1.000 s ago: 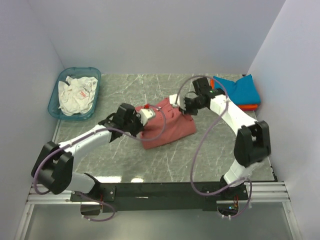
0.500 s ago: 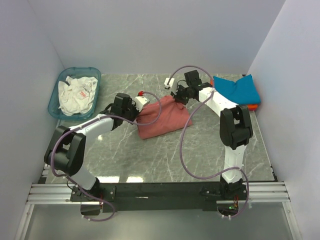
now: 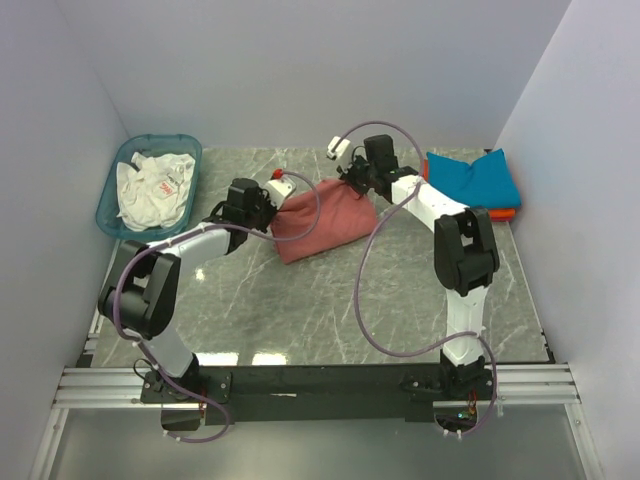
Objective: Fold and stack the t-shirts
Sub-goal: Fold the tshirt
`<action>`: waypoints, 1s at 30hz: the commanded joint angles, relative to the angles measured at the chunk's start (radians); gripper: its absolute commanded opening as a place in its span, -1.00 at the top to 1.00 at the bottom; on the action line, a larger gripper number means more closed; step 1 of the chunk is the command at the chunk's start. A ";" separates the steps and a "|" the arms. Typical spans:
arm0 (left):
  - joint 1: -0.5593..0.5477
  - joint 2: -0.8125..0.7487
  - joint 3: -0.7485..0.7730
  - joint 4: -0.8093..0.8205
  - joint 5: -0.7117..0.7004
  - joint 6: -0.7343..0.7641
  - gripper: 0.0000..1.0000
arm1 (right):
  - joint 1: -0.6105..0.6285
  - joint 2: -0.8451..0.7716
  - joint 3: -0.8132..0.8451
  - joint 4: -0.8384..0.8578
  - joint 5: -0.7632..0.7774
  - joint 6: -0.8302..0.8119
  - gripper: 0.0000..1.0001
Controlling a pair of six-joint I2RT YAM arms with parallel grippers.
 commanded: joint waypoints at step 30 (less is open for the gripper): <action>0.063 0.231 0.194 0.133 -0.170 -0.022 0.99 | 0.102 0.233 0.196 0.308 0.391 0.094 1.00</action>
